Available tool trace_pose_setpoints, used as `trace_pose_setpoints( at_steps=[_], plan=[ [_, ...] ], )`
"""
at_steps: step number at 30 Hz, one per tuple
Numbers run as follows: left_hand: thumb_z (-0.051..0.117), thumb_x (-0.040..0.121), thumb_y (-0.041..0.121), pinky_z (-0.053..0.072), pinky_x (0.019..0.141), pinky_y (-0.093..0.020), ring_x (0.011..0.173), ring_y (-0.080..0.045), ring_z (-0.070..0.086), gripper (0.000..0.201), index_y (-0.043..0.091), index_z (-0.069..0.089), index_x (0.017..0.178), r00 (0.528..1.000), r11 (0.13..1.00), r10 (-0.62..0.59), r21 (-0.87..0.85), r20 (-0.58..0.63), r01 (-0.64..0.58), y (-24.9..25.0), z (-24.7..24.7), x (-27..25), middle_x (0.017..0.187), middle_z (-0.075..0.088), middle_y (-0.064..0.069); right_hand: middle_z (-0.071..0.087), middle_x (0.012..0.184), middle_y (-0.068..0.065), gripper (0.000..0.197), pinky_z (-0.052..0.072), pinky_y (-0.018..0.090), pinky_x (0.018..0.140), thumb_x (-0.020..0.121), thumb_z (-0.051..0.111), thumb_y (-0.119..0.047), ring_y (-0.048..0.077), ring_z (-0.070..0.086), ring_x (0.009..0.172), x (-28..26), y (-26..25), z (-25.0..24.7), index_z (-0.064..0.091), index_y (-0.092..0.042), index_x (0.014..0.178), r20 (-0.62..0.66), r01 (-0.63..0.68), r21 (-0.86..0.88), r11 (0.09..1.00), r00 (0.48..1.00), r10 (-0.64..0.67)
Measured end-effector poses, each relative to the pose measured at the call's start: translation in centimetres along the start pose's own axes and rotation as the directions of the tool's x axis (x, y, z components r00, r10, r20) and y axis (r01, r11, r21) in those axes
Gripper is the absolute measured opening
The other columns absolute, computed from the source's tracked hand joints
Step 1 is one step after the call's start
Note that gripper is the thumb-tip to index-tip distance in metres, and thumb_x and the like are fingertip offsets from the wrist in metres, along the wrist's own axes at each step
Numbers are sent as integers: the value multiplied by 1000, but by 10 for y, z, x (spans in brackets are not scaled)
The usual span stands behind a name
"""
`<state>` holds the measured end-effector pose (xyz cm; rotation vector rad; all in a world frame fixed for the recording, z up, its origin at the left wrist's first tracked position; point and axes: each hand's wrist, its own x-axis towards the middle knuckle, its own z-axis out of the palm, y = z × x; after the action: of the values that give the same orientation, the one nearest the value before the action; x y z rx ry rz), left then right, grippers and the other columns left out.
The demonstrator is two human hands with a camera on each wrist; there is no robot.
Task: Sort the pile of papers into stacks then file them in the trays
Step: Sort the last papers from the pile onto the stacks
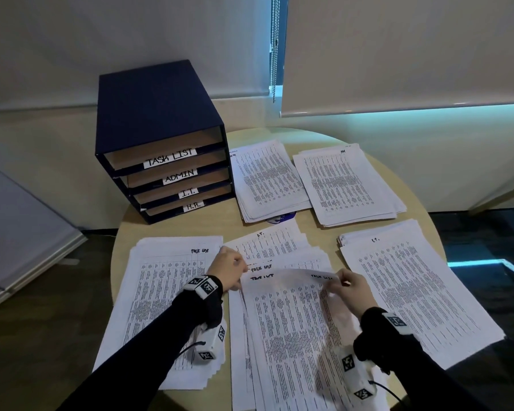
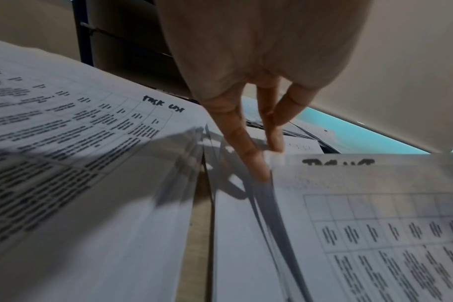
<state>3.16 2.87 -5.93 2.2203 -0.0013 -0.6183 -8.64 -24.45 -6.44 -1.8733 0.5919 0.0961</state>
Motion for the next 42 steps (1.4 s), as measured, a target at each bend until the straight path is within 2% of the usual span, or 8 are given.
trace_pose_setpoints(
  at_steps=[8,14,18,21,26,31,37,42],
  plan=[
    [54,90,-1,49,47,-25,66,-24,57,17,14,61,87,1000,998,12,54,-8,-11,-3,4,5,104,39,-3,60,97,9,49,50,36,77,74,64,16,22,57,87,5,1,3,44,-12,109,30,-109,148,983,994,106],
    [60,88,5,48,51,-25,70,-21,55,16,15,56,99,998,986,65,155,-8,-63,1,4,4,97,40,1,65,100,12,38,46,47,95,77,57,16,30,58,100,5,2,5,60,-14,101,97,-111,100,989,990,102],
    [60,86,11,42,76,-26,92,-17,54,23,21,48,103,987,916,161,374,-4,-148,6,0,2,101,52,3,63,83,12,31,47,36,78,76,53,20,26,57,85,2,-6,7,59,-10,79,99,-61,99,993,994,51],
    [56,87,8,47,77,-30,91,-15,55,21,25,47,95,969,863,249,453,6,-225,7,2,0,103,44,5,54,67,5,30,37,28,64,74,51,21,20,49,75,1,-10,7,51,-8,68,100,-3,78,997,995,-5],
    [55,94,16,44,75,-25,90,-11,52,11,21,59,103,957,810,283,519,60,-272,6,5,0,100,40,5,57,72,-5,40,35,25,64,76,53,19,12,49,74,6,-9,7,55,-20,73,121,29,65,997,992,-36],
    [62,89,21,40,75,-24,95,-17,55,15,19,59,104,975,839,215,499,63,-217,7,4,1,97,42,5,57,69,1,30,36,31,71,75,54,18,18,50,76,10,-7,9,55,-11,70,129,12,45,999,992,-17],
    [72,81,24,36,69,-26,84,-11,49,9,24,62,80,959,866,271,414,86,-281,8,1,0,88,52,7,59,69,9,32,41,31,72,76,50,19,21,54,74,8,-6,10,59,-8,63,128,-11,86,996,992,0],
    [75,82,17,44,72,-19,77,-10,58,2,20,75,82,928,933,307,122,213,-337,6,-3,-10,87,66,2,47,111,6,27,41,40,95,73,68,2,23,48,103,11,-2,9,67,-25,67,-34,-59,5,998,998,59]
  ],
)
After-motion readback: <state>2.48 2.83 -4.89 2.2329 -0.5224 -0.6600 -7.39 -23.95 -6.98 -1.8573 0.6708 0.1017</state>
